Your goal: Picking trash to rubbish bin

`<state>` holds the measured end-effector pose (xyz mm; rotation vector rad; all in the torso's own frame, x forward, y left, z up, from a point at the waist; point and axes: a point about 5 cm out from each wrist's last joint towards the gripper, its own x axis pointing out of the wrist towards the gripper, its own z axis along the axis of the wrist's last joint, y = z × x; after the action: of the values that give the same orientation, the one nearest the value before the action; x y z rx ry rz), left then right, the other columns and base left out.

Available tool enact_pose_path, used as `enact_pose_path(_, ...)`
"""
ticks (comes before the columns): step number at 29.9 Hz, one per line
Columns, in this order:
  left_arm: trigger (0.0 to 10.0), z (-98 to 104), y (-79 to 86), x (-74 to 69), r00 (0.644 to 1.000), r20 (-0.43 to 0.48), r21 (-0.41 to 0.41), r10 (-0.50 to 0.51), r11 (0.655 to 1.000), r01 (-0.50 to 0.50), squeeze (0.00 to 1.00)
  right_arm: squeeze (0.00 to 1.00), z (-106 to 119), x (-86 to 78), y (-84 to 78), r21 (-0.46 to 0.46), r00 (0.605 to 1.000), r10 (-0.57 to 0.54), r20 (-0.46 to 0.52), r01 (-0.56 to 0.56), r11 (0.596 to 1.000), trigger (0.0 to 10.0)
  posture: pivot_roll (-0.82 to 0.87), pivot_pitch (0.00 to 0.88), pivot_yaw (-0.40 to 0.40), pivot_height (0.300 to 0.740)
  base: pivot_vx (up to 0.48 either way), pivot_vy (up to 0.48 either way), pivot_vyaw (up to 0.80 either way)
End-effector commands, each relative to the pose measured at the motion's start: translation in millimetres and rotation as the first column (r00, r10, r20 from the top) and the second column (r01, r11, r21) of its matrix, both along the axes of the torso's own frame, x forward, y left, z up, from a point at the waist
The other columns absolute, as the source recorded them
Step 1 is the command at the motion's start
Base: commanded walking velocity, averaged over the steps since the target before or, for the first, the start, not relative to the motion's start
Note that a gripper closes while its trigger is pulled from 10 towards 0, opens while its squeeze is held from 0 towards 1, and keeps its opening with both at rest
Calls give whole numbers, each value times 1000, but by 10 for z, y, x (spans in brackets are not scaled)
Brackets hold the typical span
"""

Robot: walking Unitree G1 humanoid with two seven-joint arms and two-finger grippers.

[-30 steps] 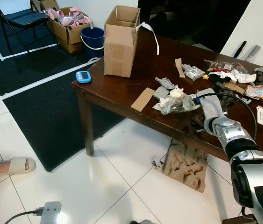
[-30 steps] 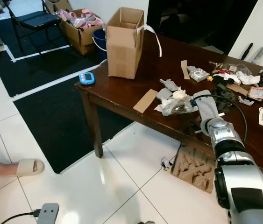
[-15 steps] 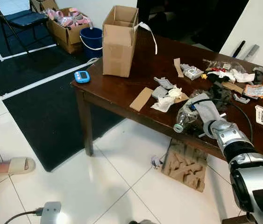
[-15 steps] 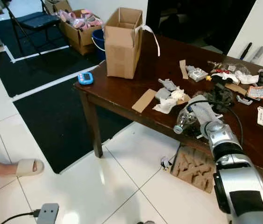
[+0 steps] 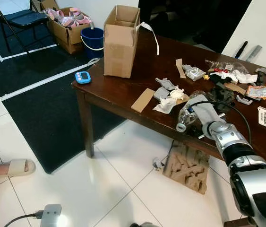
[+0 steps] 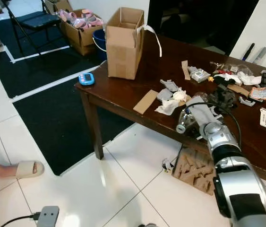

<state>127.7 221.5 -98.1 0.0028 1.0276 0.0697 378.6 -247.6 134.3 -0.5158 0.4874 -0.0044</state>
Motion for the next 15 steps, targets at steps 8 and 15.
enact_pose_path(8,10000,-93,-78,-235,996,-92,-29,-12,1000,9,0,0,20,-52,-216,-100,995,-100,8,100,990,10000,222,149,-85,740,0,0,0)
enact_pose_path(15,10000,-98,-70,-261,995,-98,-27,-11,1000,9,0,0,54,-66,-292,-218,997,-73,-20,67,974,10000,222,156,-86,740,0,0,0)
